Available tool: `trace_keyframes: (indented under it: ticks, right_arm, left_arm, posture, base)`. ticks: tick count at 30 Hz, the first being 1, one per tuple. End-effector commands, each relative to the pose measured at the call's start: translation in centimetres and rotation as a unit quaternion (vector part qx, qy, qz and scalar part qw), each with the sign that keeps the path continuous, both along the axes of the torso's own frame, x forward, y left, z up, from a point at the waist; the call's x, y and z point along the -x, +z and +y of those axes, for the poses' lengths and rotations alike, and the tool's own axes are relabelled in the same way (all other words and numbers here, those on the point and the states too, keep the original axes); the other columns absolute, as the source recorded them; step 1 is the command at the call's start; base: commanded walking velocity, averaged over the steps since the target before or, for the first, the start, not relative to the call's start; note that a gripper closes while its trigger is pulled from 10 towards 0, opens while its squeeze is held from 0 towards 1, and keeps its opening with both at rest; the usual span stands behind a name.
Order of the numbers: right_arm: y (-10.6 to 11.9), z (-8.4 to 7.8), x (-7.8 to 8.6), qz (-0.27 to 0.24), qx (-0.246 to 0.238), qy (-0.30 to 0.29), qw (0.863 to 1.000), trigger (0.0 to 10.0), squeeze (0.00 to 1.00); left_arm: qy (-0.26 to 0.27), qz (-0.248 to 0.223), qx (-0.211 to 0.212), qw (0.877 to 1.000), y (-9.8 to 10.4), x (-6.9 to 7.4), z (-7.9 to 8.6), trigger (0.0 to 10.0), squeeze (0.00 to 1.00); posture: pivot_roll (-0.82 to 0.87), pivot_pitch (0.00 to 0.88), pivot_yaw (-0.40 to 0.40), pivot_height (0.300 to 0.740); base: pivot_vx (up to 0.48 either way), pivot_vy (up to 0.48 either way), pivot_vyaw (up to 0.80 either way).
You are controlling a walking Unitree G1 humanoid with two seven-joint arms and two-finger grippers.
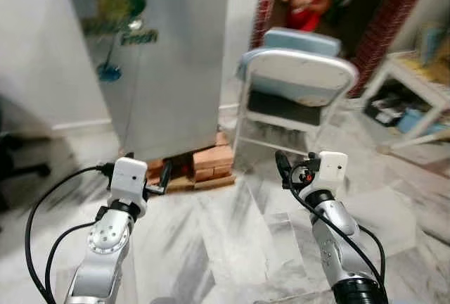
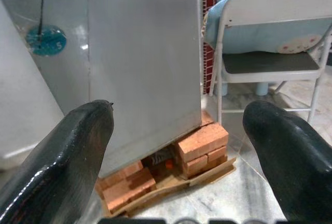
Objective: Restocking fridge
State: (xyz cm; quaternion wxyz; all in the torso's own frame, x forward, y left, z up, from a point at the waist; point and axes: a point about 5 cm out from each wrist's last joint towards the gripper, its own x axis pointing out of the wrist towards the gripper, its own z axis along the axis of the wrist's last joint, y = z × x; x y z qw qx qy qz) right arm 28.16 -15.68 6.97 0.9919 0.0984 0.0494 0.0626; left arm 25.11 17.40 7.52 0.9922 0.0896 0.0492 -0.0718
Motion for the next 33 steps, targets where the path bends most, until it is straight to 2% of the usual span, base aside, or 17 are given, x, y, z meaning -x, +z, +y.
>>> trace_keyframes:
  ticks: [1,9,17,20,24,29,32,33]
  right_arm:
    - [0.3,0.7,-0.2,-0.008,-0.003,0.010,1.000,10.0,0.00]
    - [0.4,0.7,-0.3,-0.010,-0.003,0.011,1.000,10.0,0.00]
    - [0.2,0.2,0.0,-0.008,0.002,0.004,1.000,10.0,0.00]
    - [0.0,0.0,0.2,-0.004,0.004,0.000,1.000,10.0,0.00]
    - [-0.1,-0.2,0.4,-0.004,0.006,-0.003,1.000,10.0,0.00]
    - [0.0,0.0,0.4,-0.006,0.007,-0.001,1.000,10.0,0.00]
    - [0.0,0.0,0.3,-0.005,0.026,0.003,1.000,10.0,0.00]
    - [0.0,-0.1,0.3,-0.005,0.029,0.003,1.000,10.0,0.00]
  left_arm:
    - [0.003,-0.001,-0.006,1.000,0.2,0.0,0.6,10.0,0.00]
    - [-0.002,-0.001,-0.004,1.000,0.1,0.0,0.4,10.0,0.00]
    - [-0.007,0.002,0.001,1.000,-0.1,0.3,0.4,10.0,0.00]
    - [0.001,0.010,0.007,1.000,-0.4,0.6,0.8,10.0,0.00]
    - [0.014,0.026,0.008,1.000,-1.0,1.3,1.5,10.0,0.00]
    - [0.016,0.029,0.008,0.999,-1.1,1.3,1.6,10.0,0.00]
    - [0.013,0.027,0.002,1.000,-1.0,1.2,1.8,10.0,0.00]
    - [0.015,0.027,-0.005,1.000,-1.0,1.3,2.3,10.0,0.00]
  posture:
    - [0.09,0.000,-0.032,0.740]
    - [0.09,0.000,-0.033,0.740]
    - [0.09,0.000,-0.031,0.740]
    - [0.08,0.000,-0.022,0.740]
    - [0.08,0.000,-0.022,0.740]
    - [0.08,0.000,-0.025,0.740]
    - [0.08,0.000,-0.029,0.740]
    - [0.08,0.000,-0.029,0.740]
  base:
    - [0.000,0.480,-0.80]
    - [0.000,0.480,-0.77]
    - [0.000,0.480,0.00]
    - [0.000,0.480,0.00]
    - [0.000,0.480,-0.80]
    - [0.000,0.480,-0.25]
    - [0.000,0.480,0.00]
    - [0.000,0.480,0.00]
